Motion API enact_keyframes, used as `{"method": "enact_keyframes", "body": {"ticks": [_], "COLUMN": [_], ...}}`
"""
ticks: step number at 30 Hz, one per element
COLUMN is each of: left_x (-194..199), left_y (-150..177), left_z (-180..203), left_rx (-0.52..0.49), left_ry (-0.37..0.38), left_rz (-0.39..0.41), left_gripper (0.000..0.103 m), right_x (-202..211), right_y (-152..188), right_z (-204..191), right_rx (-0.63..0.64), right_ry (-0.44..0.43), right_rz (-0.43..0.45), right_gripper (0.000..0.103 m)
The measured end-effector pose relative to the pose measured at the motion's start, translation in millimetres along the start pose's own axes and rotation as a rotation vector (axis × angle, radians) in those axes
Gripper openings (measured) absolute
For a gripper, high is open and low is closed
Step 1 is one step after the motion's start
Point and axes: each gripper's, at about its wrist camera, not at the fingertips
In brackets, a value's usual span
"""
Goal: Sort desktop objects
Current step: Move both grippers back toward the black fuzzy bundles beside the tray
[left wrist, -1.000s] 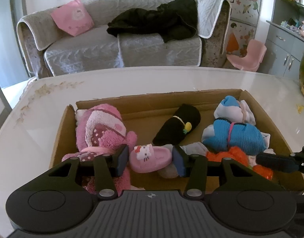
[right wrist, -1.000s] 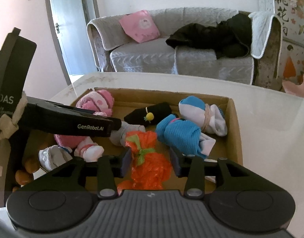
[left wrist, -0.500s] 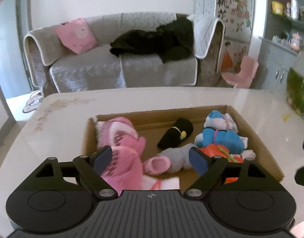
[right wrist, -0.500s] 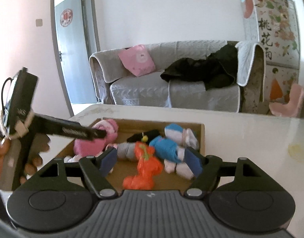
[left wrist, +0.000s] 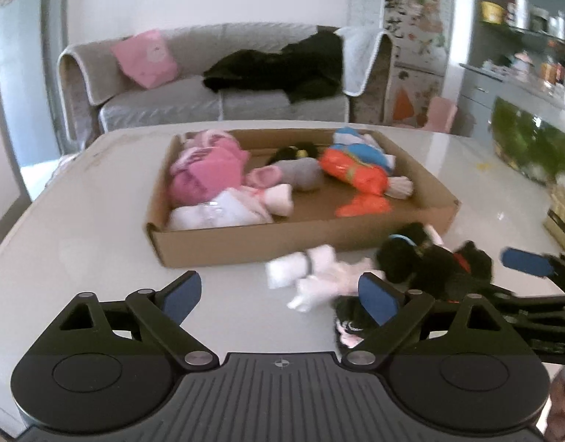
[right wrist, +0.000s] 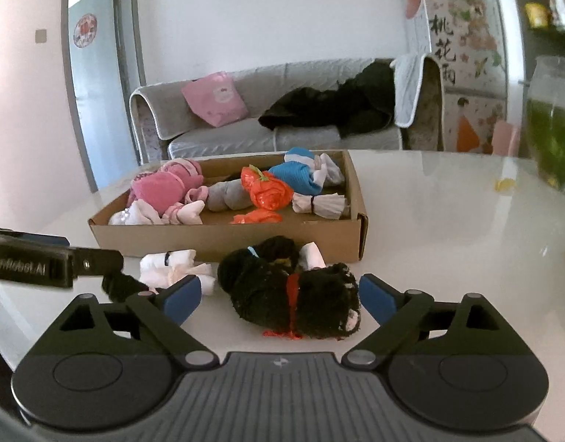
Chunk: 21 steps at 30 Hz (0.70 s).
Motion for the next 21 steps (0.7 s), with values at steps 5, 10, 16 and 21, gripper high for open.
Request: {"method": "enact_keyframes", "body": {"ticks": [5, 10, 16, 21], "left_x": [-1.2, 12.0, 12.1, -1.5], "left_y": [0.9, 8.1, 16.9, 25.0], "left_z": [9.8, 2.6, 11.9, 30.0], "left_rx": [0.024, 0.045, 0.015, -0.068], "left_ry": [0.0, 0.026, 0.083, 0.071], "left_rz": [0.003, 0.004, -0.017, -0.02], "left_gripper": [0.096, 0.096, 0.096, 0.096], "right_x": [-2.9, 7.3, 2.5, 6.8], "right_y": [2.6, 10.1, 18.9, 16.7], "right_z": [6.4, 8.8, 13.7, 20.0], "right_rx": [0.002, 0.006, 0.0, -0.023], "right_ry": [0.03, 0.033, 0.032, 0.026], "right_rz": [0.014, 0.018, -0.004, -0.005], "right_gripper": [0.092, 0.095, 0.095, 0.096]}}
Point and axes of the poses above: each gripper's, at about its wrist camera, not at the fingertips, and x roughly against the way its jaws point, z to its right, y to its underside, and after that the axes turned 3 degrees about -y, right-handed
